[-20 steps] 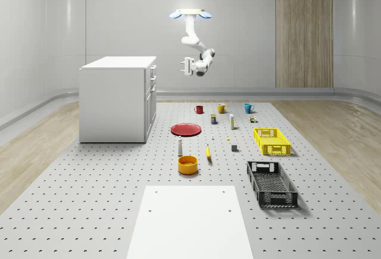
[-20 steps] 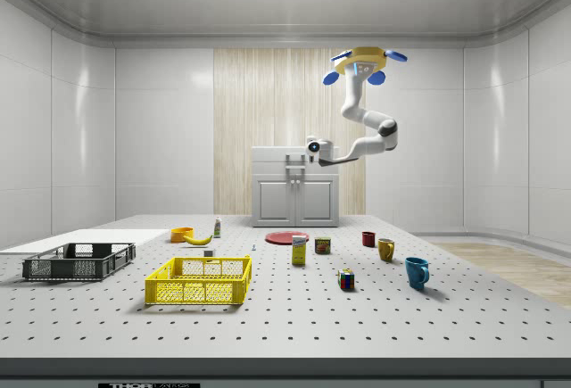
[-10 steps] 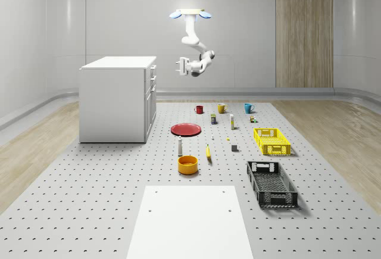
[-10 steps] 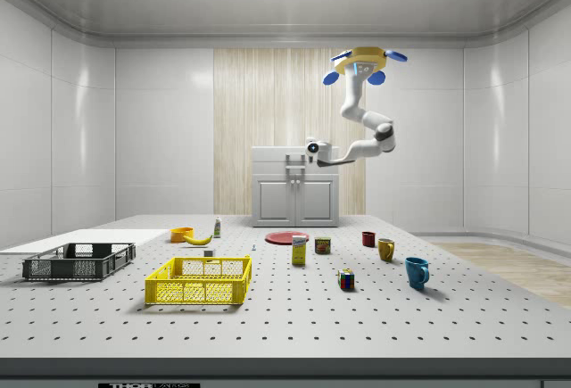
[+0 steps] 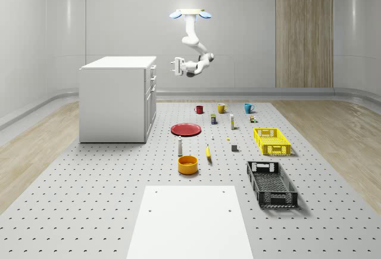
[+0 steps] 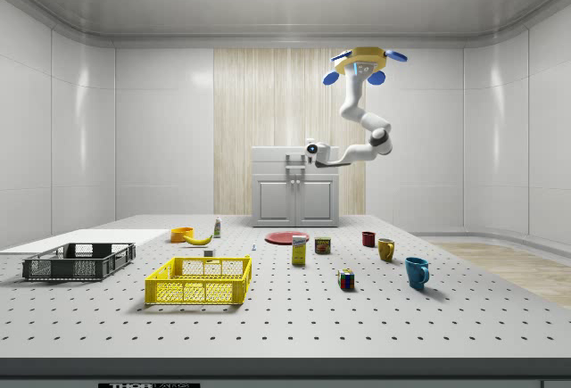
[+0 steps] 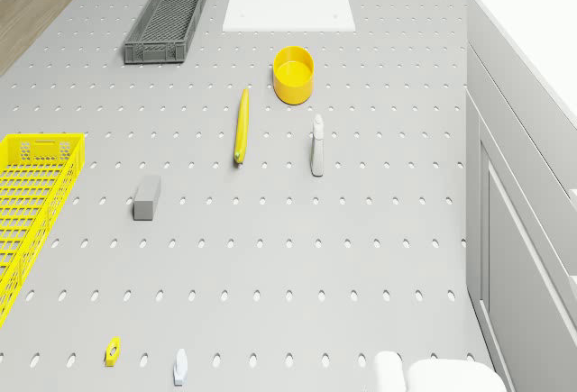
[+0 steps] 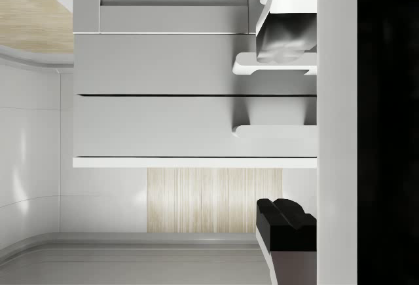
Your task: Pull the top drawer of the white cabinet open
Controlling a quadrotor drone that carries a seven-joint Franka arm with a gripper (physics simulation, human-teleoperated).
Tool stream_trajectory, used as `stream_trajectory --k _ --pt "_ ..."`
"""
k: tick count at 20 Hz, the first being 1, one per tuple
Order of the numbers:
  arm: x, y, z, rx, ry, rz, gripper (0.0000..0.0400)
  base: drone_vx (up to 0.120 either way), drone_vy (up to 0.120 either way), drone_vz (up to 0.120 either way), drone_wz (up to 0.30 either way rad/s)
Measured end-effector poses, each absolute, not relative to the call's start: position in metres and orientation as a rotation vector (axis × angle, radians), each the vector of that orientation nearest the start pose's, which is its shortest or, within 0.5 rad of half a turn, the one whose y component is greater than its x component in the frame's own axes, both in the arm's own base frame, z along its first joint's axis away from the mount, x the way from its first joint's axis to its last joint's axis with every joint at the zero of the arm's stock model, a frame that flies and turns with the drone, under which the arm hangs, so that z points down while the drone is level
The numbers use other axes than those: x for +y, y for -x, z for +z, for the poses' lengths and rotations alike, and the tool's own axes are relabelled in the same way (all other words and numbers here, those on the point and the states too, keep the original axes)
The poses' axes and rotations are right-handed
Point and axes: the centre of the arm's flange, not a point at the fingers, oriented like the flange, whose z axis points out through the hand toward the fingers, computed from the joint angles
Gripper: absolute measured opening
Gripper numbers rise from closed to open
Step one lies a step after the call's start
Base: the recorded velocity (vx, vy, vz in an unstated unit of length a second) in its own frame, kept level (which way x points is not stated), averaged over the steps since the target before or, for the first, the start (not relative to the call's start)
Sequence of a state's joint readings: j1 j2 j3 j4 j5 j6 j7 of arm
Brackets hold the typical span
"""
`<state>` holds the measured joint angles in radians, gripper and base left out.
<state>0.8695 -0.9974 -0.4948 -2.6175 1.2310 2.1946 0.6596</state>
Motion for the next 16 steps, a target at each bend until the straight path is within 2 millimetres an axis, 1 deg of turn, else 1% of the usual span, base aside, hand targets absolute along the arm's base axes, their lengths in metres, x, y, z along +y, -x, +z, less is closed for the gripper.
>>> stream_trajectory --k 9,12,16 --pt "0.151 -0.306 0.592 0.611 1.482 0.613 0.0305 0.000 0.000 0.000 0.000" --pt "0.158 -0.309 0.592 0.611 1.482 0.613 0.0305 0.000 0.000 0.000 0.000" --pt "0.163 -0.322 0.592 0.611 1.482 0.613 0.0305 0.000 0.000 0.000 0.000"
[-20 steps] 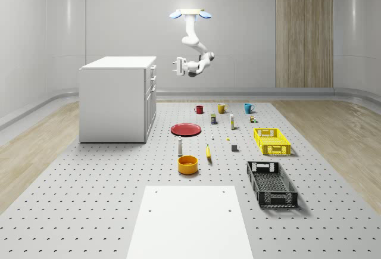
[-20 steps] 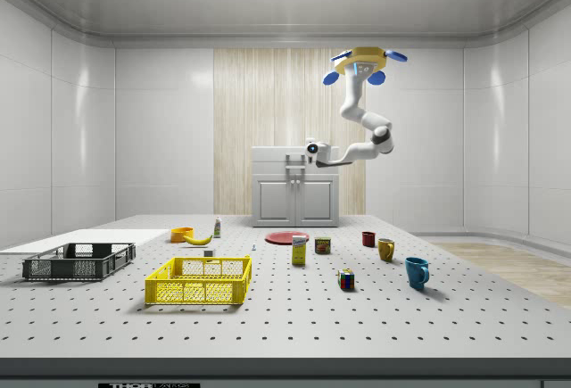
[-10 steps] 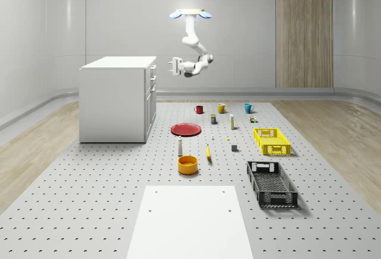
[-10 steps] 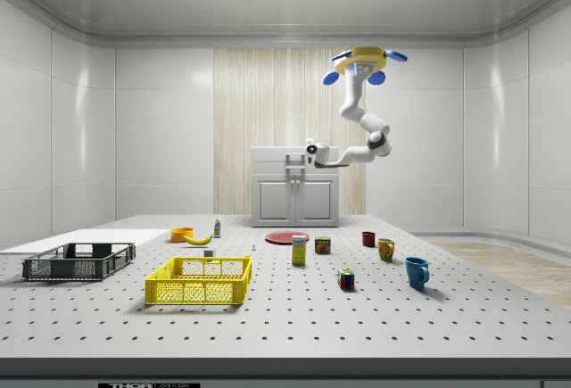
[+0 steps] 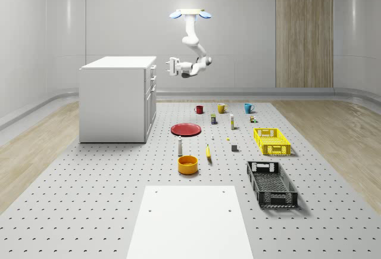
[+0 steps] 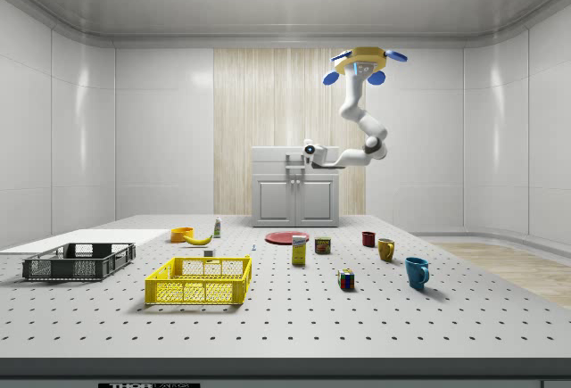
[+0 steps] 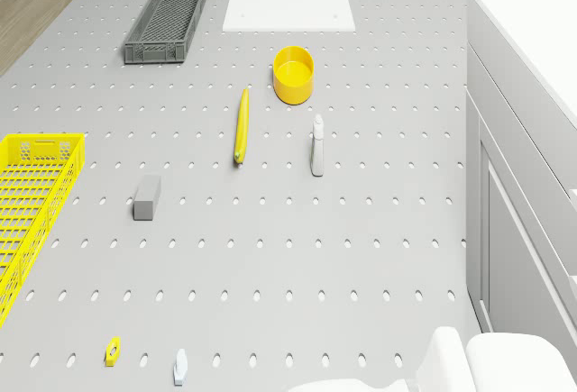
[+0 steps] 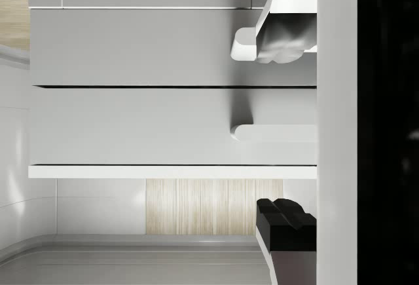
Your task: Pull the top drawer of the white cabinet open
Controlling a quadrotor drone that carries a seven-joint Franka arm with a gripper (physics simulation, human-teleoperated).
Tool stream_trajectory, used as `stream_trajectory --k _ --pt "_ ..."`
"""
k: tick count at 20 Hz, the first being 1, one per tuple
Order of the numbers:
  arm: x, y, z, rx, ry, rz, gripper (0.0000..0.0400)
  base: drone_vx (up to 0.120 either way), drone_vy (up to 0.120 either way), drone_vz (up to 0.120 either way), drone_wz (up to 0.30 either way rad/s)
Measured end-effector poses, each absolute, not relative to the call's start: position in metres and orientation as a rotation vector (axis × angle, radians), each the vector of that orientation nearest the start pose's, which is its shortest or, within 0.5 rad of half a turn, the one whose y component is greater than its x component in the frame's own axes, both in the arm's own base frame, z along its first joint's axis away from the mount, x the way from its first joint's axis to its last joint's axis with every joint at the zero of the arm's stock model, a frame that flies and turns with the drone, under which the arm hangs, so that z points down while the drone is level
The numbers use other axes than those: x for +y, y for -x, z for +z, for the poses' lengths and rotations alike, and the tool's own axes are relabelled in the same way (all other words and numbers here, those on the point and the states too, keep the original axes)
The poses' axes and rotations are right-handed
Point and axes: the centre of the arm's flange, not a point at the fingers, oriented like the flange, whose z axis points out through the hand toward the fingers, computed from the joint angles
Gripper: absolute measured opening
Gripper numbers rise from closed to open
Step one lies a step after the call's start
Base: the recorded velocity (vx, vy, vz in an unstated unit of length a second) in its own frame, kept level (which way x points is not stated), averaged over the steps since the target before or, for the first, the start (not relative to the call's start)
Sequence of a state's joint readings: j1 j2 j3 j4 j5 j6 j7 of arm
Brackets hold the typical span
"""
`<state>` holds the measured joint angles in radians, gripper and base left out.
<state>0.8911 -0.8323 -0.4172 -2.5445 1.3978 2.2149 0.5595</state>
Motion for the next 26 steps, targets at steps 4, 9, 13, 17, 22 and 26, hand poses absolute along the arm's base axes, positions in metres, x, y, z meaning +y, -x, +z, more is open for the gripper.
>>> stream_trajectory --k 4,9,13,17,22,26 --pt "0.166 -0.339 0.592 0.611 1.482 0.613 0.0305 0.000 0.000 0.000 0.000" --pt "0.171 -0.351 0.592 0.611 1.482 0.613 0.0305 0.000 0.000 0.000 0.000" --pt "0.183 -0.355 0.592 0.610 1.482 0.613 0.0305 0.000 0.000 0.000 0.000" --pt "0.198 -0.356 0.592 0.610 1.482 0.613 0.0305 0.000 0.000 0.000 0.000" --pt "0.218 -0.357 0.592 0.610 1.482 0.613 0.0305 0.000 0.000 0.000 0.000" --pt "0.231 -0.358 0.592 0.610 1.482 0.613 0.0305 0.000 0.000 0.000 0.000"
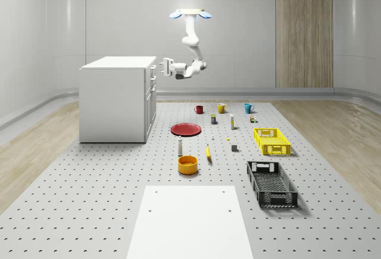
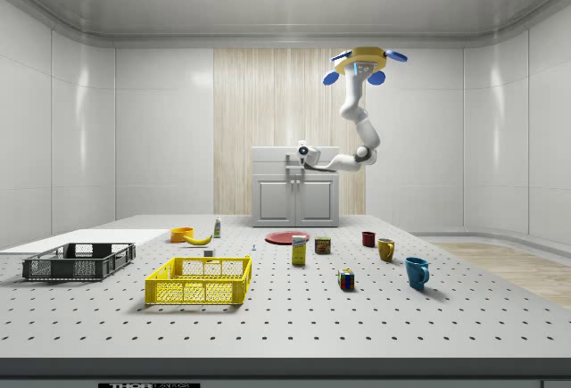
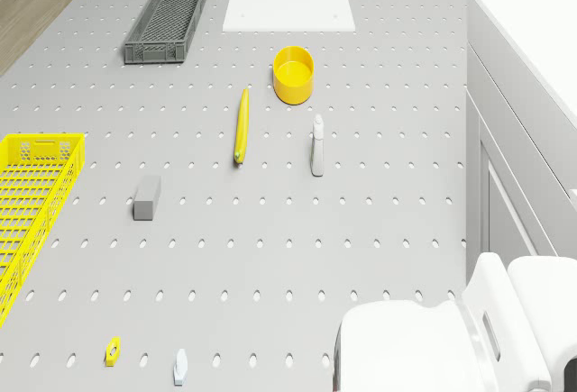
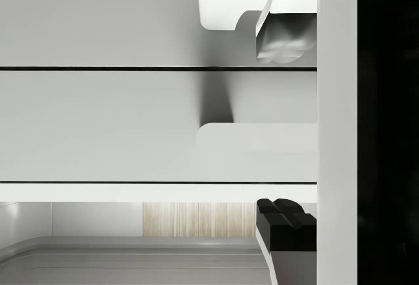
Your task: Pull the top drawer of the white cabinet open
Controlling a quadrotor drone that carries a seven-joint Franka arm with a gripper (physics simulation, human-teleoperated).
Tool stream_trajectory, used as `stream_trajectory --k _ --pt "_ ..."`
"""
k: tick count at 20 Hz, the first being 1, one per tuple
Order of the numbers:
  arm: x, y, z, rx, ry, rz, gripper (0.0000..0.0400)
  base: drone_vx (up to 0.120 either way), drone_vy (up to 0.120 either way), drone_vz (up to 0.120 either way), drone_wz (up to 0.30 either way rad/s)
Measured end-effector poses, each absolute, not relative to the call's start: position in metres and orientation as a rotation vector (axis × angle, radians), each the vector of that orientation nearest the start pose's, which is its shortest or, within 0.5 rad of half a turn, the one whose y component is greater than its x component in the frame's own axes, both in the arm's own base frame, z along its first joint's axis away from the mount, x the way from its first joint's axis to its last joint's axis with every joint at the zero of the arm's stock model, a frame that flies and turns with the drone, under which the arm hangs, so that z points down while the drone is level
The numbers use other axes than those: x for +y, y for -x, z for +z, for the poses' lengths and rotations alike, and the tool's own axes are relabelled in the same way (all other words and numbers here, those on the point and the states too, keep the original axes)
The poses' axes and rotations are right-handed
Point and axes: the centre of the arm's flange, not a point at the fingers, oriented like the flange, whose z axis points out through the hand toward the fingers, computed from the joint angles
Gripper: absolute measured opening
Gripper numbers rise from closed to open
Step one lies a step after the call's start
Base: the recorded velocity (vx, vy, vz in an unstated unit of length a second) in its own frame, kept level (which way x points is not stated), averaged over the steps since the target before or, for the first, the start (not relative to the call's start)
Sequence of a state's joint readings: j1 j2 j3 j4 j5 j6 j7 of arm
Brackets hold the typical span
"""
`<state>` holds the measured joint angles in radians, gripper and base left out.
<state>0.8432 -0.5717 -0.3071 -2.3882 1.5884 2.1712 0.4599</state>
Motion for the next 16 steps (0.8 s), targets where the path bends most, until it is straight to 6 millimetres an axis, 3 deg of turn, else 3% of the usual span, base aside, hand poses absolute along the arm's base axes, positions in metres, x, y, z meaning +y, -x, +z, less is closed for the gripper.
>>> stream_trajectory --k 16 --pt "0.265 -0.358 0.592 0.610 1.482 0.613 0.0305 0.000 0.000 0.000 0.000"
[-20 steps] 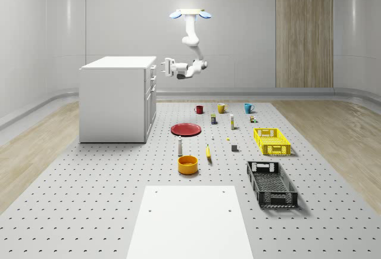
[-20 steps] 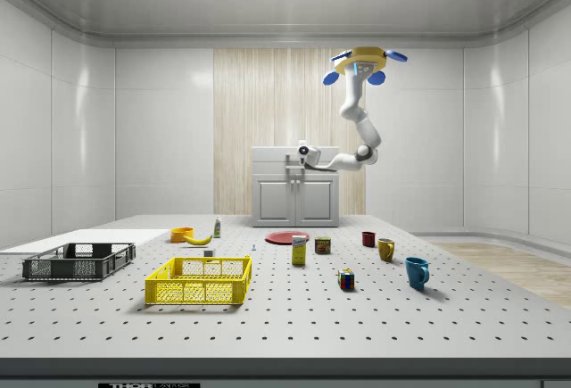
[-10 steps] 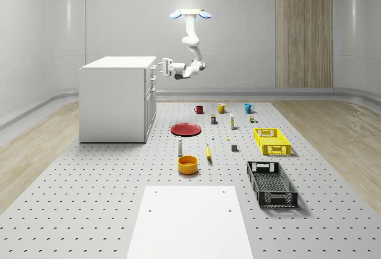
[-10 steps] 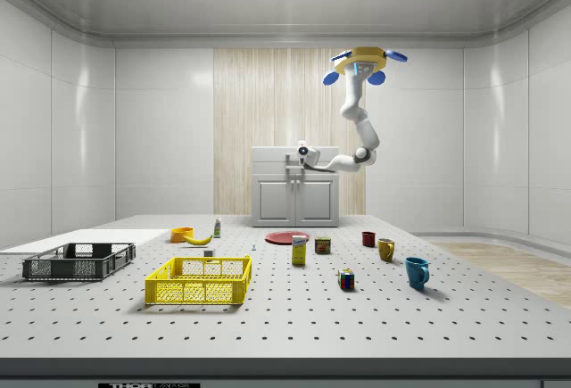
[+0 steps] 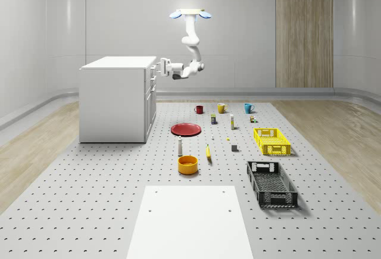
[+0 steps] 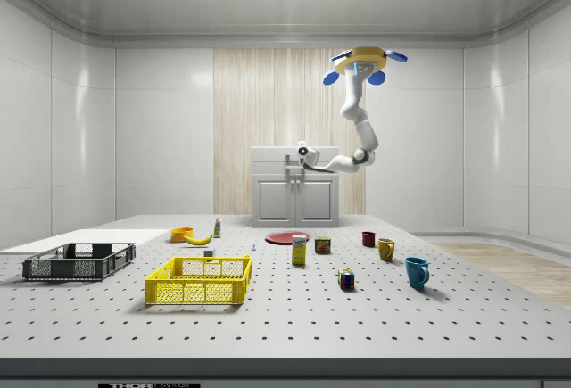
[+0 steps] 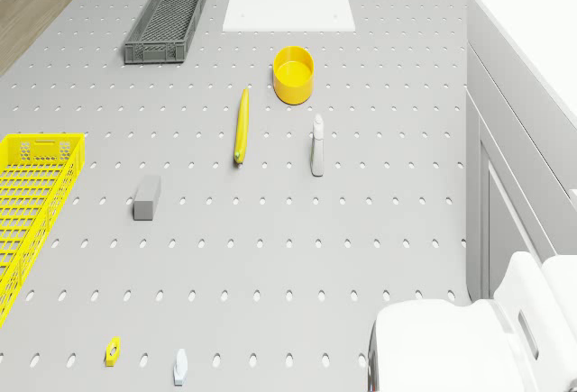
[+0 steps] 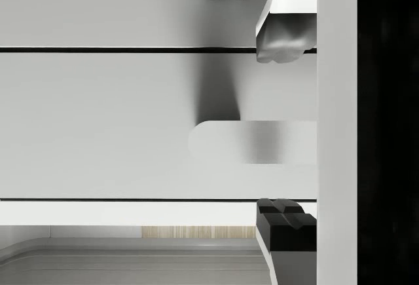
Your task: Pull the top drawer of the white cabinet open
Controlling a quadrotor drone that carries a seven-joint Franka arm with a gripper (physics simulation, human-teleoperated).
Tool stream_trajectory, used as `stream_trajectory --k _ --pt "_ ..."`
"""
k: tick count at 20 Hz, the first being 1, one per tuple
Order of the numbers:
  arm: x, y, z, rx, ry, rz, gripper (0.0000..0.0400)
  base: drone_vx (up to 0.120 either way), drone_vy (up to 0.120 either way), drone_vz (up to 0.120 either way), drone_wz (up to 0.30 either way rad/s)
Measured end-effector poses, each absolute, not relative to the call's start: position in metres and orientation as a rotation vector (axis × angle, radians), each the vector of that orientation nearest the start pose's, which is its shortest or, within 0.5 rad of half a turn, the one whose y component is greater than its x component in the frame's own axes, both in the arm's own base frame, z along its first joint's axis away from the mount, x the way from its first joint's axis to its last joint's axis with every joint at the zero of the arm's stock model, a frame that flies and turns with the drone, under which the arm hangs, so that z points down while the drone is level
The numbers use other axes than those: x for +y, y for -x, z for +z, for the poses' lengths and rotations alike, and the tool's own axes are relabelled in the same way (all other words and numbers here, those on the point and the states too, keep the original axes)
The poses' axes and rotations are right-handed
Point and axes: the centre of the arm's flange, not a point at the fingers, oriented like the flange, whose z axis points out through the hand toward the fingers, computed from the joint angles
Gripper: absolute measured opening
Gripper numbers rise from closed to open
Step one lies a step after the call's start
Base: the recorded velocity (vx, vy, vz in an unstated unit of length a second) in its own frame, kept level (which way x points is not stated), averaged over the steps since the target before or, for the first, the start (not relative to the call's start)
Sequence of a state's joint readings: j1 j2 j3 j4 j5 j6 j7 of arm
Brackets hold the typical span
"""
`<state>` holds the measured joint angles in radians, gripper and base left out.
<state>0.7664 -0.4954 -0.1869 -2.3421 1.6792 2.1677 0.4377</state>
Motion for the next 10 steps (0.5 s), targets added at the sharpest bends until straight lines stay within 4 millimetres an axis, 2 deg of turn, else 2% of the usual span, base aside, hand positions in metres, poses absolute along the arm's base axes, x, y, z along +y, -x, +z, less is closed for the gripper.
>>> stream_trajectory --k 10 --pt "0.2747 -0.3582 0.5870 0.610 1.482 0.613 0.0305 0.000 0.000 0.000 0.000"
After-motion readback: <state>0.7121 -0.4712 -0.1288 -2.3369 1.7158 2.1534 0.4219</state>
